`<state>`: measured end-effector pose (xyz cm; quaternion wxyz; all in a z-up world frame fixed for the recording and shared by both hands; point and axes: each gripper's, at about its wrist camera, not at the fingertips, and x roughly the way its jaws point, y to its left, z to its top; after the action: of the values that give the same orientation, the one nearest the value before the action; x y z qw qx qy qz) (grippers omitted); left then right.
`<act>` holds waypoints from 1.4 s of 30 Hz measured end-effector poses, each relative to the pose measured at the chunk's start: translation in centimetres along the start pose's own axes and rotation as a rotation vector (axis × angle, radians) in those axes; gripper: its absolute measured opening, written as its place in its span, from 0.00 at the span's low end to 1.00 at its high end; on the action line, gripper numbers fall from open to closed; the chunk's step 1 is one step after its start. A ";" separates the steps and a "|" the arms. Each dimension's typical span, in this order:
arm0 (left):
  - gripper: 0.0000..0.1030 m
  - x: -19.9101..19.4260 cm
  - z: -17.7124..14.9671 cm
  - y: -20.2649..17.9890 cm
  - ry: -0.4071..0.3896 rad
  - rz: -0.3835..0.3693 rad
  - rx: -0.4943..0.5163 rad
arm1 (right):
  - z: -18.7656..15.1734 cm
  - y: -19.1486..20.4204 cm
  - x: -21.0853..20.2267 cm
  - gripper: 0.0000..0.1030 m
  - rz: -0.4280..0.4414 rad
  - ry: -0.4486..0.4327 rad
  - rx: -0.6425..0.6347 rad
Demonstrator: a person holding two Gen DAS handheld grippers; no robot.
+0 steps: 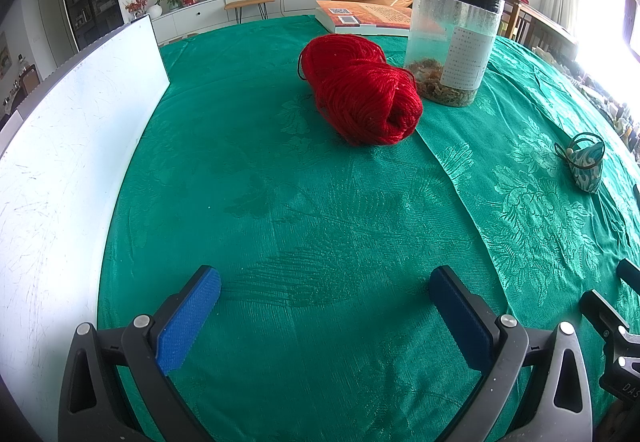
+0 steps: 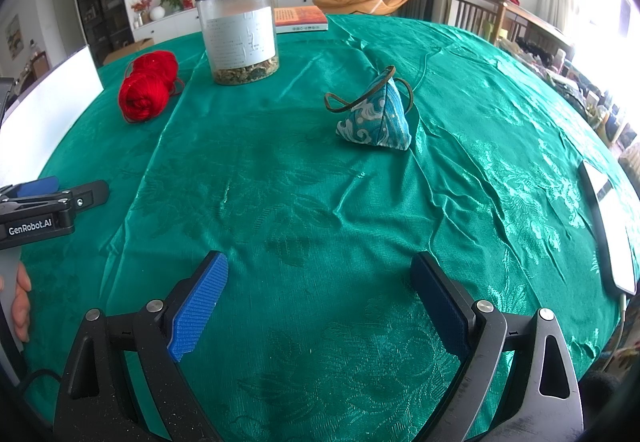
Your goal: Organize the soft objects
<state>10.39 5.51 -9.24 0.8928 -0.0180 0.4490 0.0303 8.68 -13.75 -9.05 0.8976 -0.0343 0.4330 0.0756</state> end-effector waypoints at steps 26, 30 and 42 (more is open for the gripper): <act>1.00 0.0 0.0 0.0 -0.001 0.000 0.000 | 0.0 0.0 0.0 0.91 0.000 0.000 -0.001; 1.00 0.0 0.0 0.0 -0.001 0.001 0.000 | 0.0 0.0 0.0 0.91 0.000 0.000 -0.001; 1.00 0.5 5.6 -0.1 0.020 -0.090 -0.102 | 0.1 0.0 0.0 0.91 0.009 0.022 -0.002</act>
<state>15.16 5.72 -6.33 0.8866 -0.0838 0.4547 0.0125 8.78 -13.70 -8.98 0.8923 -0.0340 0.4430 0.0798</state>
